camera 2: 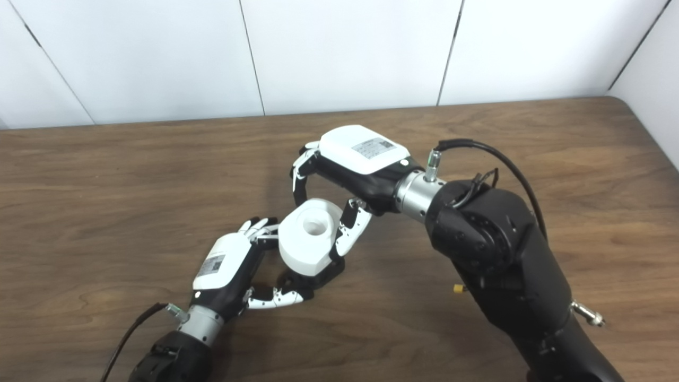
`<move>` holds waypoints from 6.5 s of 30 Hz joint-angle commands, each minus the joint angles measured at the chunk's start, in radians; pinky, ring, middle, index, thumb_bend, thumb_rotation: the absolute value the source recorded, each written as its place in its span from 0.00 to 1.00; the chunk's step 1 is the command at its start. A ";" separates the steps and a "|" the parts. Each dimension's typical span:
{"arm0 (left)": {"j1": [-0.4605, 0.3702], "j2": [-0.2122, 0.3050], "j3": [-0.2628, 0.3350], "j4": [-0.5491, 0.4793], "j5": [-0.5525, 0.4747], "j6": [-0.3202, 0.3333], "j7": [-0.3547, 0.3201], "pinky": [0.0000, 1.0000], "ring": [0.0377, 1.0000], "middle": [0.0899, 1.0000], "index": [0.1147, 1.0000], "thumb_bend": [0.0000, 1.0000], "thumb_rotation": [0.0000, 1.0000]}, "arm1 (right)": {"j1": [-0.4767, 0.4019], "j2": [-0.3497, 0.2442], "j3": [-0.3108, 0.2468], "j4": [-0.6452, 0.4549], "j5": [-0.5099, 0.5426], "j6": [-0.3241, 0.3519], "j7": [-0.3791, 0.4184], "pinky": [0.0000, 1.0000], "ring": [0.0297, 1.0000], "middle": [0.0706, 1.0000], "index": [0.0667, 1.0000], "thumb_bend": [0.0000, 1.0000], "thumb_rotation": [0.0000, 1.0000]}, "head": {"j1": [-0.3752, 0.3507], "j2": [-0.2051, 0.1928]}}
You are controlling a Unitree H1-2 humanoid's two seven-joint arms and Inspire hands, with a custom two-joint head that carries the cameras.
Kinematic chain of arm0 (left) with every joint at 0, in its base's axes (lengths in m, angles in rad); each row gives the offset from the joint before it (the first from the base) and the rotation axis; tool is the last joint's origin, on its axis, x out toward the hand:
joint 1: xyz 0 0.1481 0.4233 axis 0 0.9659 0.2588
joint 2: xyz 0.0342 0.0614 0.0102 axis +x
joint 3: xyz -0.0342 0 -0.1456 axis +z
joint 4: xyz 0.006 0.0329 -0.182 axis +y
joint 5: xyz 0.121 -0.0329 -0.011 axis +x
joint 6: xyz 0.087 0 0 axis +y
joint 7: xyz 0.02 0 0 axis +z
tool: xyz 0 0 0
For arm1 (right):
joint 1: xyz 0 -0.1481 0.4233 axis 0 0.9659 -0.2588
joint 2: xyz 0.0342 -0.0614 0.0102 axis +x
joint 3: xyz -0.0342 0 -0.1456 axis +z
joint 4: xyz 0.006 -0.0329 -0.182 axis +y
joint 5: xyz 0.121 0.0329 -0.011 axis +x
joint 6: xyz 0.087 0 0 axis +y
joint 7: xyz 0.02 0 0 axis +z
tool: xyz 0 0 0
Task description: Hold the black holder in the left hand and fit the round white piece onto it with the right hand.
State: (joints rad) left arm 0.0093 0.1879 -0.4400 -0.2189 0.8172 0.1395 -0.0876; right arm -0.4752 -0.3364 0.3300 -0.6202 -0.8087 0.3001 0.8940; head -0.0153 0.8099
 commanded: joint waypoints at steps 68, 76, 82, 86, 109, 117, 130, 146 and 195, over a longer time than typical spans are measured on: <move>0.003 -0.004 -0.022 -0.003 0.016 0.028 -0.079 0.98 0.93 0.81 0.42 0.52 0.06 | 0.012 0.000 0.027 0.042 -0.017 -0.081 -0.077 0.77 0.90 0.77 0.44 0.52 0.13 | -0.018 0.019; 0.002 -0.003 -0.025 -0.005 0.019 0.032 -0.082 0.98 0.92 0.81 0.42 0.52 0.06 | 0.012 -0.005 0.012 0.054 -0.011 -0.089 -0.092 0.77 0.90 0.77 0.44 0.52 0.13 | -0.016 0.018; 0.002 -0.002 -0.024 -0.003 0.015 0.029 -0.081 0.98 0.92 0.81 0.42 0.52 0.05 | 0.007 -0.007 0.008 0.060 -0.009 -0.096 -0.096 0.76 0.89 0.77 0.44 0.52 0.13 | -0.017 0.018; 0.003 -0.003 -0.023 -0.004 0.015 0.031 -0.081 0.98 0.92 0.81 0.42 0.52 0.06 | 0.003 -0.005 0.003 0.057 -0.007 -0.092 -0.097 0.77 0.89 0.76 0.44 0.52 0.13 | -0.017 0.018; -0.002 -0.003 -0.022 0.009 0.015 0.028 -0.076 0.97 0.92 0.81 0.42 0.52 0.06 | -0.041 0.004 -0.005 -0.004 0.002 -0.020 -0.009 0.75 0.90 0.76 0.44 0.53 0.13 | -0.016 0.018; -0.003 -0.004 -0.022 0.011 0.017 0.027 -0.074 0.97 0.92 0.81 0.42 0.52 0.06 | -0.054 -0.002 -0.001 -0.007 -0.004 -0.015 0.020 0.75 0.89 0.75 0.44 0.53 0.13 | -0.016 0.018; -0.002 -0.002 -0.022 -0.002 0.017 0.037 -0.089 0.98 0.93 0.82 0.42 0.52 0.06 | -0.046 -0.002 0.009 0.001 -0.012 -0.027 0.024 0.78 0.90 0.77 0.44 0.53 0.13 | -0.021 0.026; -0.002 -0.002 -0.022 -0.005 0.017 0.036 -0.088 0.98 0.93 0.81 0.42 0.52 0.06 | -0.006 -0.001 0.006 0.022 -0.009 -0.059 -0.019 0.77 0.90 0.78 0.44 0.52 0.13 | -0.025 0.027; -0.003 -0.004 -0.019 -0.016 0.011 0.045 -0.101 0.98 0.93 0.81 0.42 0.52 0.06 | 0.005 -0.003 0.028 0.027 -0.036 -0.089 0.013 0.76 0.91 0.83 0.60 1.00 0.25 | -0.036 0.033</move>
State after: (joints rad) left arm -0.0027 0.1805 -0.4425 -0.2428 0.8242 0.1746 -0.1391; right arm -0.4353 -0.3320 0.3686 -0.5705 -0.8513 0.2196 0.9116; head -0.0506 0.8422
